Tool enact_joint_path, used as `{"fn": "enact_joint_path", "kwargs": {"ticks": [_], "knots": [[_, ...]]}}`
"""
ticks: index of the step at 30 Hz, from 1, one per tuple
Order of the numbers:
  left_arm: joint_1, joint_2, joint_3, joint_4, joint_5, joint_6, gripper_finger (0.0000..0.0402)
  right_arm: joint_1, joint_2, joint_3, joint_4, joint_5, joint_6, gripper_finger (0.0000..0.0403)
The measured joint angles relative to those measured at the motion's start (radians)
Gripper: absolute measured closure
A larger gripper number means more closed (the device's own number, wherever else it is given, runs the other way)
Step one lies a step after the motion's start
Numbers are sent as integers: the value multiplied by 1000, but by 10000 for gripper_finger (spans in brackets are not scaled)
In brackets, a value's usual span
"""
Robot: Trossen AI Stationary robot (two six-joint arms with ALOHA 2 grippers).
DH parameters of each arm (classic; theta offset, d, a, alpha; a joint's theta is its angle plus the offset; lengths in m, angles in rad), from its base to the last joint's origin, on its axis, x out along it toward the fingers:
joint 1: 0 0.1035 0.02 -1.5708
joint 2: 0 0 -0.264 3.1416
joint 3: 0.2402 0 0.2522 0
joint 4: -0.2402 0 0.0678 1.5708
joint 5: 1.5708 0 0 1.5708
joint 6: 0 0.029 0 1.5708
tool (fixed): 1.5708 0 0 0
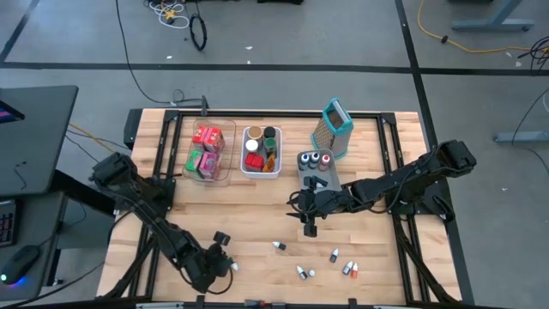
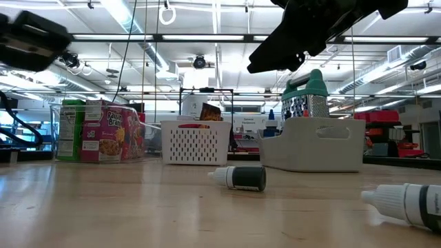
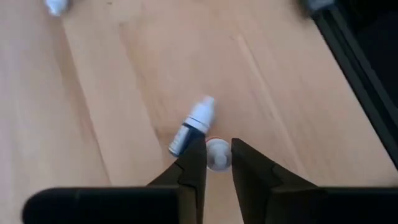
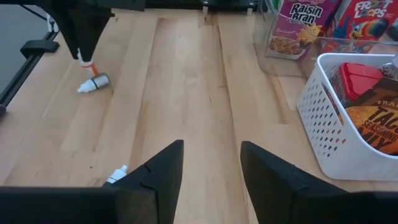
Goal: Pick & Place Kitchen Items
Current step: Put the small orange food coloring into the gray bin
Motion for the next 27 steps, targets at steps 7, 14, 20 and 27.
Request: {"fn": "enact_joint_path", "kwargs": {"ticks": [7, 14, 20, 27], "knots": [[78, 0, 0, 27, 50, 28, 343, 0, 0, 0, 0, 0, -1, 234], [130, -2, 6, 77, 62, 214, 341, 0, 0, 0, 0, 0, -1, 234], [182, -3, 96, 25, 55, 326, 340, 0, 0, 0, 0, 0, -1, 234], [252, -3, 210, -56, 52, 532, 338, 0, 0, 0, 0, 0, -1, 234]]}}
